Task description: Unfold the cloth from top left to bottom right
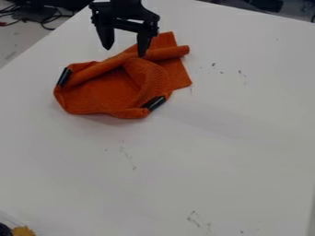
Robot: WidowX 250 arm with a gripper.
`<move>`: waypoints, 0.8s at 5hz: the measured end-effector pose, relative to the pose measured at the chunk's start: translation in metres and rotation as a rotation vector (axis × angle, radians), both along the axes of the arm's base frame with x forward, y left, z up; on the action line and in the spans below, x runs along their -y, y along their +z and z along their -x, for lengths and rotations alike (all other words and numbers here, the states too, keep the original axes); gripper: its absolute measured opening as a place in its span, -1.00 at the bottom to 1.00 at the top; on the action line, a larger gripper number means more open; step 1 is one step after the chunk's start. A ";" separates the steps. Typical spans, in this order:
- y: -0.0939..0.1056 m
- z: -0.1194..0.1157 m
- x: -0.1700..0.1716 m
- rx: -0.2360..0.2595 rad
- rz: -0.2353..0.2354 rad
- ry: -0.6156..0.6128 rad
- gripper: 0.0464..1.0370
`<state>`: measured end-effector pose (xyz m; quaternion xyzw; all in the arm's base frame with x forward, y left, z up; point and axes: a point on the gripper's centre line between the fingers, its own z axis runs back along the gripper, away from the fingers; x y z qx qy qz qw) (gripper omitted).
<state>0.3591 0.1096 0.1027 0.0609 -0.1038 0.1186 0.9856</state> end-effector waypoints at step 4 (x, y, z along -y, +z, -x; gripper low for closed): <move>-0.004 -0.053 0.000 -0.048 -0.028 -0.137 0.93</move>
